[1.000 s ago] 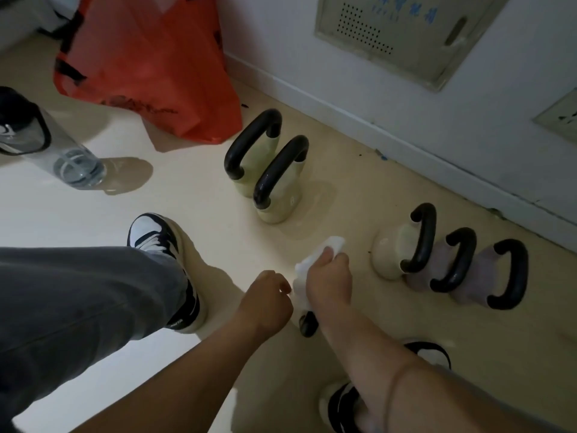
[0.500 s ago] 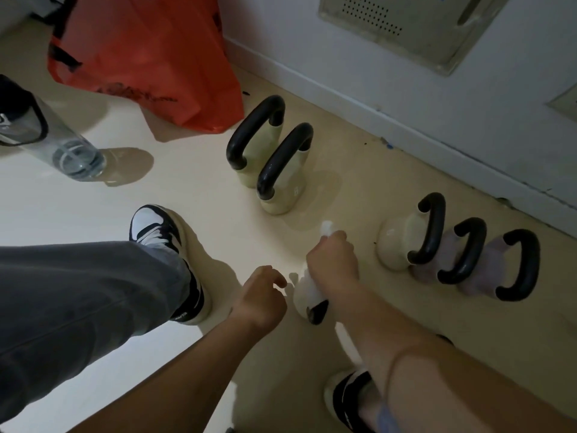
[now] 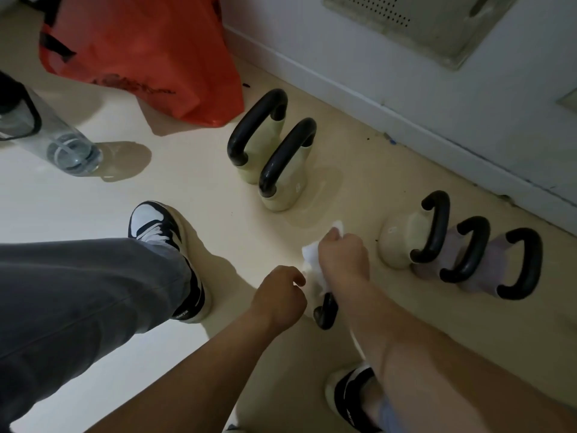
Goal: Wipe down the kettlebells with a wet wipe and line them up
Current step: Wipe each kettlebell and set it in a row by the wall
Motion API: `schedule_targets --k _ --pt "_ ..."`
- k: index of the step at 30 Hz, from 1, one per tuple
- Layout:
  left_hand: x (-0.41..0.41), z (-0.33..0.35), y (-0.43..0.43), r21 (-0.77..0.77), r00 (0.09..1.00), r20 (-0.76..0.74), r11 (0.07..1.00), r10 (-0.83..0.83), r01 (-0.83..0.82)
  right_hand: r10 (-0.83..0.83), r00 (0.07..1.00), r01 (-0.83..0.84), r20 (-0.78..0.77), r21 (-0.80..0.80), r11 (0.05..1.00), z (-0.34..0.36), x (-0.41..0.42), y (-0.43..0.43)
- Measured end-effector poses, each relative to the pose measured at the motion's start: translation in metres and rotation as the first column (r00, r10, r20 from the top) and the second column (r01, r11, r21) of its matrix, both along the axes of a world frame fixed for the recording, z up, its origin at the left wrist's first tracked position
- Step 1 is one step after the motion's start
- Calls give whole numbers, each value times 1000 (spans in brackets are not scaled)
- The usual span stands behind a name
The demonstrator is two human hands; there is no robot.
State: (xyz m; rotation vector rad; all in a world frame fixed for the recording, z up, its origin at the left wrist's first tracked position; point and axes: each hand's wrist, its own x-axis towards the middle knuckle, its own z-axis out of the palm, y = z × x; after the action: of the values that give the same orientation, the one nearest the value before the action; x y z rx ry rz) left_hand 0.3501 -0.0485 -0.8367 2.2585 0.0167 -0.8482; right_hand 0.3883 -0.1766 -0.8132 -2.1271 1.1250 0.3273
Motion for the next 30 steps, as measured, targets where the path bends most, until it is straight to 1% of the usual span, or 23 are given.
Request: schedule_targets --k 2,3,5,6,8,9,10,12,13,16,18,19,20,21,22,23,24,25,26,27,28,29,30 --pt "-1 3 -2 6 1000 7 1000 -13 13 75 983 -64 166 -76 995 7 -31 18" --pt "-2 4 -2 9 1000 13 1000 -15 15 93 974 -79 204 -79 994 5 -45 25" --pt "-5 5 -1 21 1000 -1 1000 2 -2 92 975 -85 204 -46 995 0 -72 30" --pt "-8 5 0 28 1000 -14 1000 14 -14 103 968 -99 228 -33 995 -5 -85 31" --pt "-14 4 3 39 999 -35 999 21 -20 188 913 -161 361 -103 982 -12 -111 32" --pt "-16 5 4 48 999 -39 999 14 -13 248 893 -207 376 -147 967 -16 -122 33" --pt "-17 6 6 58 999 -40 998 12 -9 307 885 -248 351 -205 947 -20 -130 34" --pt "-17 10 8 74 999 -47 997 16 -13 438 866 -328 240 -386 862 -26 -139 33" --pt "-17 12 9 80 999 -48 997 10 -6 470 860 -354 195 -436 828 -22 -141 32" --pt "-18 19 10 103 999 -42 995 -13 17 450 889 -407 88 -301 862 -7 -141 26" --pt "-21 23 11 107 999 -43 994 -30 35 493 868 -462 65 -262 848 -7 -149 19" --pt "-22 26 11 111 998 -36 993 -46 50 528 848 -512 32 -201 835 -11 -155 14" --pt "-24 30 11 115 998 -31 991 -62 65 602 796 -605 -62 -85 792 -13 -163 9" --pt "-25 33 10 121 997 -27 990 -74 77 710 677 -712 -194 68 698 -13 -171 5" --pt "-27 36 10 128 996 -27 988 -88 91 775 549 -751 -313 221 622 -12 -178 1" --pt "-29 37 10 137 993 -28 984 -111 114 778 508 -725 -370 305 618 -11 -182 -4" --pt "-29 38 9 152 989 -36 977 -144 148 730 575 -650 -371 336 682 -6 -179 -7" --pt "-29 40 7 165 983 -41 970 -177 181 640 693 -555 -332 321 767 1 -171 -11" --pt "-29 41 5 162 982 -43 969 -183 188 562 773 -473 -295 322 820 6 -160 -17" --pt "-30 44 2 133 986 -38 977 -162 165 486 833 -386 -264 351 853 12 -147 -22" --pt "-31 48 -2 53 994 -66 995 -85 88 416 874 -298 -251 399 867 19 -133 -26" --pt "-33 52 -6 -48 991 -135 999 15 -21 362 900 -228 -242 447 865 26 -122 -29" --pt "-33 57 -9 -115 967 -240 986 87 -118 306 919 -141 -248 519 843 36 -115 -32"
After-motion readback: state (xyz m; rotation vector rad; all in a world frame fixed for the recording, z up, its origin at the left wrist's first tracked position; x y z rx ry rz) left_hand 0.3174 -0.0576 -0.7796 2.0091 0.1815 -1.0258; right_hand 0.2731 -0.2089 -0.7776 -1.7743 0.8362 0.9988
